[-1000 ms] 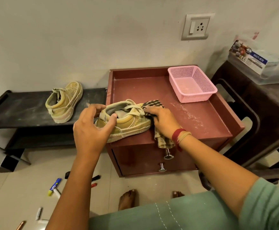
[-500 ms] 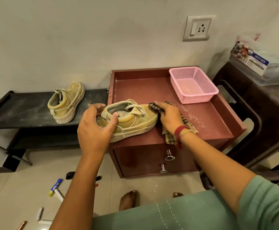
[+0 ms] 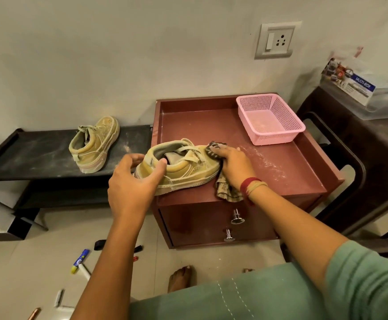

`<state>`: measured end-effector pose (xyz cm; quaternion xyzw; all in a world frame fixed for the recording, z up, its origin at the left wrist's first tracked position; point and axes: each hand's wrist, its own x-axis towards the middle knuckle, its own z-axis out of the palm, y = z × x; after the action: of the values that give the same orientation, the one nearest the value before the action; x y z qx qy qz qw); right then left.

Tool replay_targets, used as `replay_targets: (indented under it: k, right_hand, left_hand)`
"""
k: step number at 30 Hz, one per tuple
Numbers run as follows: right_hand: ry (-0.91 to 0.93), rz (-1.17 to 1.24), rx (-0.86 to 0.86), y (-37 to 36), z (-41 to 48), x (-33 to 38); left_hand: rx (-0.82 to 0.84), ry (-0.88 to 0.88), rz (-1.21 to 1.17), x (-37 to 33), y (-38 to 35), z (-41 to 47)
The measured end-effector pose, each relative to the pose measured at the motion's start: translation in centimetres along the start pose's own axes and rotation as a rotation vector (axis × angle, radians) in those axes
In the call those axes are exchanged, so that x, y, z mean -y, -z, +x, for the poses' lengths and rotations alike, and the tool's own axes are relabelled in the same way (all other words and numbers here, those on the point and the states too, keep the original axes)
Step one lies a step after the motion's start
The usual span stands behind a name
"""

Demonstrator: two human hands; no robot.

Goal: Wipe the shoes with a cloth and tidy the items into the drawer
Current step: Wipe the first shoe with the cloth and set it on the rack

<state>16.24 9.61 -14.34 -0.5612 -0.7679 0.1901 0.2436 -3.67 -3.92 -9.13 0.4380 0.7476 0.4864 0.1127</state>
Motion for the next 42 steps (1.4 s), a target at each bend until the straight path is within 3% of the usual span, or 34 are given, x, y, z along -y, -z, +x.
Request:
replay_targets:
  k: [3,6,8,12,16,20,25,28,31,33,36,40,42]
  right_hand:
    - [-0.123,0.211,-0.135,0.5,0.3,0.3]
    - [0.066,0.325,-0.179,0.8,-1.9,3.0]
    - [0.118,0.231,-0.198,0.6,-2.1,2.3]
    - [-0.146,0.062,-0.151,1.6,-0.9,-0.4]
    - [0.095,0.152,-0.085,1.0,-2.8,2.1]
    - [-0.042,-0.043,-0.043,0.7,-1.7,0.3]
    - [0.147,-0.031,0.087,0.6,-2.9,0.9]
    - [-0.027,-0.027,0.032,1.5,-1.6,-1.1]
    - [-0.161,0.166,-0.089,2.6,-1.4,-0.5]
    - [-0.069,0.243,-0.067,2.5,-2.6,0.9]
    - [0.157,0.074,0.103,0.1,-4.5,1.4]
    - [-0.04,0.033,0.048,-0.3,-3.4,0.2]
    - [-0.014,0.033,0.046,0.0,-3.5,0.7]
  left_hand:
    - [-0.042,-0.108,0.005,-0.5,-0.3,0.1]
    - [-0.066,-0.204,0.023,-0.9,-0.6,-0.1]
    - [-0.071,-0.222,0.013,-0.8,-0.7,-0.1]
    - [-0.051,-0.219,-0.014,-0.5,-0.9,0.1]
    - [-0.038,-0.224,-0.055,-0.1,-1.2,0.4]
    - [-0.037,-0.189,-0.105,0.0,-1.3,0.4]
    - [-0.062,-0.123,-0.119,1.0,-1.3,1.1]
    - [-0.07,-0.058,-0.12,1.5,-1.2,1.5]
    - [-0.058,-0.024,-0.109,1.7,-1.3,1.7]
    - [-0.053,-0.023,-0.102,1.7,-1.3,1.7]
    - [-0.047,-0.013,-0.104,1.6,-1.3,1.8]
    - [-0.038,-0.001,-0.119,1.6,-1.4,1.9]
    - [-0.032,-0.007,-0.121,1.7,-1.3,1.8]
